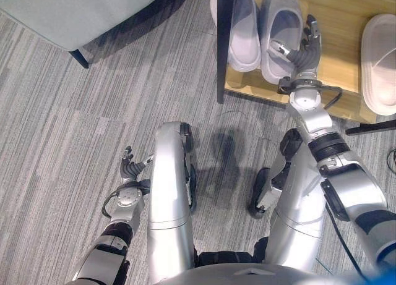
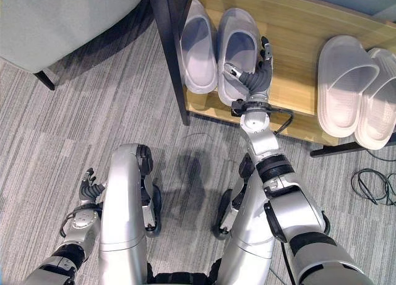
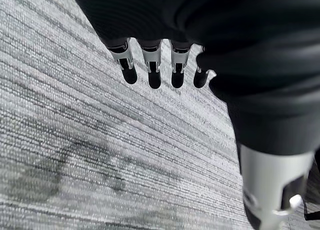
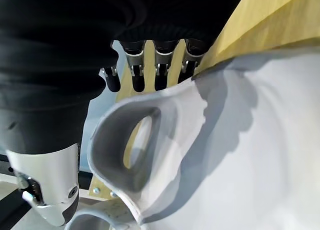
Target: Arrange the slippers neatly on the shoe rack.
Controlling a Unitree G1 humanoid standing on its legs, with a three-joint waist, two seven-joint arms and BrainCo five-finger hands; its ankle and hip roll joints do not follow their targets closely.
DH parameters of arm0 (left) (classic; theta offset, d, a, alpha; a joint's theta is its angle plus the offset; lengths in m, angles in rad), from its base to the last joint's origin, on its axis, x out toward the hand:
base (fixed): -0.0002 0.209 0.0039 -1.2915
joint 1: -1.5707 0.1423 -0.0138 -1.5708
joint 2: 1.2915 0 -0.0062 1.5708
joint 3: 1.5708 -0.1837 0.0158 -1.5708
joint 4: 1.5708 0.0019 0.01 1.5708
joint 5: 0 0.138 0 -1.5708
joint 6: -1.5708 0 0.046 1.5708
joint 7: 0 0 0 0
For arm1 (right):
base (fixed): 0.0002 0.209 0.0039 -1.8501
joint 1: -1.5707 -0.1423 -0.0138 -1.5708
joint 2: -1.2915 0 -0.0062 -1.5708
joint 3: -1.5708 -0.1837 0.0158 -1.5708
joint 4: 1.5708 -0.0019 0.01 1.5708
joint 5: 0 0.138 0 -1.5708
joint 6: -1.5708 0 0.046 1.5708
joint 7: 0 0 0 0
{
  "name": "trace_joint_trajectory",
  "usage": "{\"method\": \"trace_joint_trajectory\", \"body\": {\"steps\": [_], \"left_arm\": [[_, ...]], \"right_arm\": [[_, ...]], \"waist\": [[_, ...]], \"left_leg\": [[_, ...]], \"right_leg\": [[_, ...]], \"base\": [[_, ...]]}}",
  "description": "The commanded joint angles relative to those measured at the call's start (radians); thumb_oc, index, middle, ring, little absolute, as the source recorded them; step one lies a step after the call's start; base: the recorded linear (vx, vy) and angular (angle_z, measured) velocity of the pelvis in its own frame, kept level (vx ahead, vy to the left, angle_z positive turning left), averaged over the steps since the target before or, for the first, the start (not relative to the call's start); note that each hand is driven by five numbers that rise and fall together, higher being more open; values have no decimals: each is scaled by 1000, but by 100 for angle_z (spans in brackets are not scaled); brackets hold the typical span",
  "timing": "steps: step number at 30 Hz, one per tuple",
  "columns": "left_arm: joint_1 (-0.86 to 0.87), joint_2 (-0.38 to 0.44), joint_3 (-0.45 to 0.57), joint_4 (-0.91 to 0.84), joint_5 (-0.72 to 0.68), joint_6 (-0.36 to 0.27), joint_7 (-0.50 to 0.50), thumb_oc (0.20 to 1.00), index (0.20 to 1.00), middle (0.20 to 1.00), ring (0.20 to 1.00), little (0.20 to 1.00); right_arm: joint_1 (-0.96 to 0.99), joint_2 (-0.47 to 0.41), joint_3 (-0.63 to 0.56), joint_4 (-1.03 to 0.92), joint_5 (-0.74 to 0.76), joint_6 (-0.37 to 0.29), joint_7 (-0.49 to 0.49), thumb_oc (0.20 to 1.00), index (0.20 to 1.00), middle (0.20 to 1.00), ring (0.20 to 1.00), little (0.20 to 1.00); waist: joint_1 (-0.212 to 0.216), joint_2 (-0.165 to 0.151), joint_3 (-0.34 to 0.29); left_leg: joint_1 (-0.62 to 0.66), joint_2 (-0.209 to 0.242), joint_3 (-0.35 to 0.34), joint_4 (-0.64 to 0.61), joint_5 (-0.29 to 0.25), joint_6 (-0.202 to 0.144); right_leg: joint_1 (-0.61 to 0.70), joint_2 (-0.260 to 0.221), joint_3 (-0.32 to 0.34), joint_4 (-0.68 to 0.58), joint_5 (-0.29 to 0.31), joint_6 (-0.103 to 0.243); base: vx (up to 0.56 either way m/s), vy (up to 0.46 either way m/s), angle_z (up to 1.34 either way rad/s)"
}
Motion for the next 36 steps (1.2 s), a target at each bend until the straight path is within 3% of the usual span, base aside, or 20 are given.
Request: {"method": "trace_joint_trajectory", "body": {"steps": [1, 6, 9, 17, 18, 19, 20, 23, 29, 34, 36], "left_arm": [[34, 37, -42, 6, -12, -56, 1, 1000, 1000, 1000, 1000, 1000], [40, 18, -32, 14, -10, -58, 15, 1000, 1000, 1000, 1000, 1000], [52, 1, -22, 19, -12, -57, -6, 1000, 1000, 1000, 1000, 1000], [42, -36, 41, 64, -12, -61, -54, 1000, 1000, 1000, 1000, 1000], [24, -32, 62, 64, -25, -65, -75, 1000, 1000, 1000, 1000, 1000], [24, -31, 62, 64, -25, -65, -75, 1000, 1000, 1000, 1000, 1000], [7, -17, 76, 55, -26, -70, -92, 1000, 1000, 1000, 1000, 1000], [21, -1, 96, -7, -58, -81, -130, 1000, 1000, 1000, 1000, 1000], [84, -15, 108, -62, -85, -68, -160, 1000, 1000, 1000, 1000, 1000], [139, -79, 64, 45, -16, -12, -178, 1000, 1000, 1000, 1000, 1000], [172, -100, 63, 129, 19, 17, -180, 1000, 1000, 1000, 1000, 1000]], "right_arm": [[-86, -31, -10, -36, 13, -77, -17, 1000, 1000, 1000, 1000, 1000], [-30, -52, -91, -163, -113, -121, -171, 1000, 1000, 1000, 1000, 1000], [56, -60, -149, -299, -168, -145, -200, 1000, 1000, 1000, 1000, 1000], [427, 4, -297, -601, -191, -162, -153, 1000, 1000, 1000, 1000, 1000], [486, 20, -315, -615, -178, -168, -135, 1000, 1000, 1000, 1000, 1000], [487, 20, -315, -615, -177, -167, -134, 1000, 1000, 1000, 1000, 1000], [518, 34, -325, -624, -171, -164, -123, 1000, 1000, 1000, 1000, 1000], [628, 65, -325, -639, -193, -144, -85, 1000, 1000, 1000, 1000, 1000], [777, 123, -296, -547, -159, -137, -29, 1000, 1000, 1000, 1000, 1000], [905, 242, -286, -172, -7, -83, -25, 1000, 1000, 1000, 1000, 1000], [933, 280, -342, 26, 95, -95, -56, 1000, 1000, 1000, 1000, 1000]], "waist": [[50, -3, -44], [38, -2, -47], [30, -5, -57], [-12, -36, -101], [-19, -42, -138], [-20, -40, -142], [-25, -42, -187], [-42, -43, -240], [-60, -32, -253], [-72, -39, -269], [-76, -39, -301]], "left_leg": [[-18, -81, -209, -32, 81, -85], [-18, -79, -205, -31, 77, -86], [-18, -81, -208, -36, 78, -84], [-18, -69, -209, -111, 89, -84], [-18, -50, -196, -228, 108, -79], [-18, -50, -197, -234, 112, -78], [-17, -38, -182, -338, 147, -76], [50, -10, -163, -521, 223, -76], [316, 23, -115, -905, 346, -75], [639, 35, -58, -1298, 457, -83], [791, 34, -48, -1498, 541, -81]], "right_leg": [[52, -22, 186, 10, 145, 67], [51, -20, 184, 12, 140, 65], [50, -18, 177, 8, 139, 66], [63, -27, 137, -84, 151, 71], [81, -36, 87, -216, 170, 68], [83, -37, 83, -222, 173, 66], [97, -43, 37, -332, 189, 66], [171, -57, -46, -516, 225, 69], [414, -61, -163, -892, 309, 64], [717, -19, -252, -1303, 415, 65], [857, 8, -301, -1474, 500, 74]], "base": [[0, 0, 0], [0, 0, 0], [0, 0, 0], [-16, 15, -2], [-92, 48, -12], [-163, 49, -21], [-106, 24, -25], [-122, 16, -2], [-113, 40, 7], [-12, -34, -1], [53, -70, -1]]}}
